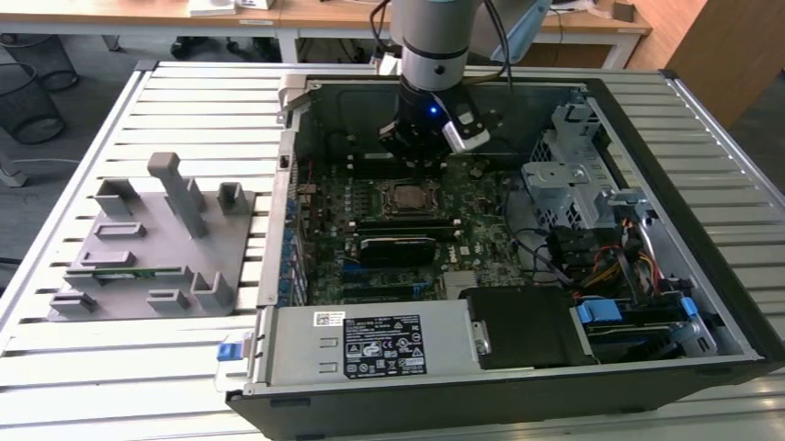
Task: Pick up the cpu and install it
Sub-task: 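Install the first cpu locking lever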
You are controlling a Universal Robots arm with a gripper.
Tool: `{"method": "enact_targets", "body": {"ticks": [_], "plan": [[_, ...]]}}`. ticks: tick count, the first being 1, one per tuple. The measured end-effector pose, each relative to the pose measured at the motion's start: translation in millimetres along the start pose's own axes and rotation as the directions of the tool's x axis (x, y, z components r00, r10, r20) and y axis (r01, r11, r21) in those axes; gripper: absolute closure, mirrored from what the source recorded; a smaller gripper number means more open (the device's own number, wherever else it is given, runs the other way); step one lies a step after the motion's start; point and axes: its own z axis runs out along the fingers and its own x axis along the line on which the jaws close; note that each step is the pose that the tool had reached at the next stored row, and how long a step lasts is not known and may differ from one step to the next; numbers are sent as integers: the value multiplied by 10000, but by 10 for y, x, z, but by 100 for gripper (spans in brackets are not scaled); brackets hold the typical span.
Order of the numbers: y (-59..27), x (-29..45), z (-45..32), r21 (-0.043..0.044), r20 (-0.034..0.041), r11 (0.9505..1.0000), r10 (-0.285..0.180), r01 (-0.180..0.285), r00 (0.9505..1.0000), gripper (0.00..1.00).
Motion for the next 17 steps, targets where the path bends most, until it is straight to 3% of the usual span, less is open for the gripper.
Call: {"method": "enact_targets", "body": {"ticks": [17], "plan": [[0, -16, 7, 1, -1, 10000, -7, 7, 10000, 89]]}}
